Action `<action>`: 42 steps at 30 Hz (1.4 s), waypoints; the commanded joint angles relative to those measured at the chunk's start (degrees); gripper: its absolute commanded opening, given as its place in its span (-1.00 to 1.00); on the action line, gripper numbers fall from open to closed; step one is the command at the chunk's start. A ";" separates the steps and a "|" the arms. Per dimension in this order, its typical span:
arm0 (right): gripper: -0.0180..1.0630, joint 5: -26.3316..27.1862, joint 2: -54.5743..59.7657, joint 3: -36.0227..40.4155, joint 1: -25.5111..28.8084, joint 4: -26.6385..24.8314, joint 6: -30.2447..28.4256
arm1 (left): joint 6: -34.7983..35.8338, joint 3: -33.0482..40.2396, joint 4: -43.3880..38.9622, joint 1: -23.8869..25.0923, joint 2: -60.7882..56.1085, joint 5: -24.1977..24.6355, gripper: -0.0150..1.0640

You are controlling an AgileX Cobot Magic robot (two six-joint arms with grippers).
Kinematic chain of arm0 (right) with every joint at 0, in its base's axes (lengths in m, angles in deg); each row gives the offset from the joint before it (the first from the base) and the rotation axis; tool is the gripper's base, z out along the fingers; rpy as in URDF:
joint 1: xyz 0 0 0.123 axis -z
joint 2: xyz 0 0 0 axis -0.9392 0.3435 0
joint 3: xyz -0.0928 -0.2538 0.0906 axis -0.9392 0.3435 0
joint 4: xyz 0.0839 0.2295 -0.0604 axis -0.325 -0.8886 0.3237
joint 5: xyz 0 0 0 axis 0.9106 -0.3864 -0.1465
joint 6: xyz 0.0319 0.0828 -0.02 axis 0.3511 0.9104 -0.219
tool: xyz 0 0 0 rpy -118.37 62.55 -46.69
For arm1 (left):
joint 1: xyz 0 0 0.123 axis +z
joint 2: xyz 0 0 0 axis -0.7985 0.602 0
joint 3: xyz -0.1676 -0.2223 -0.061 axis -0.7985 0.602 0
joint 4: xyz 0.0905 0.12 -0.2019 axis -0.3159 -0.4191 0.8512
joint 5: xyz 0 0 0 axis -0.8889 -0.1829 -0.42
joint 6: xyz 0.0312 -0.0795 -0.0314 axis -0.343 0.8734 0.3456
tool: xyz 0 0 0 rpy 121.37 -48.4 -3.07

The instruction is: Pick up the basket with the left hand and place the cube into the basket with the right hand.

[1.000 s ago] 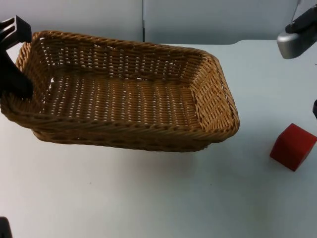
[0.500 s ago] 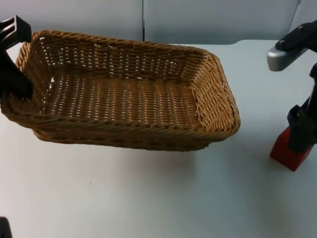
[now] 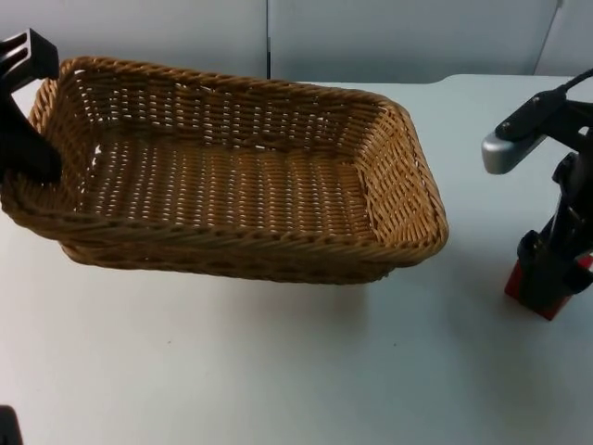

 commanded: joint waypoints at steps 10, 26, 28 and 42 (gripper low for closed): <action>-0.10 1.52 5.08 -0.23 2.94 -1.39 0.72 | 0.53 0.03 1.81 -0.23 -0.50 -0.84 -0.97; -0.95 -8.46 -8.70 -22.71 1.50 -17.51 -7.12 | 0.53 0.03 1.70 -0.23 -0.50 -1.50 -0.97; -0.95 -11.25 -8.70 -23.88 -1.90 -25.17 -12.20 | 0.53 0.03 1.70 -0.23 -0.50 -1.63 -0.97; -0.95 -8.21 0.37 -23.88 -15.88 -28.93 -13.54 | 0.53 0.03 1.70 -0.23 -0.50 -1.73 -0.97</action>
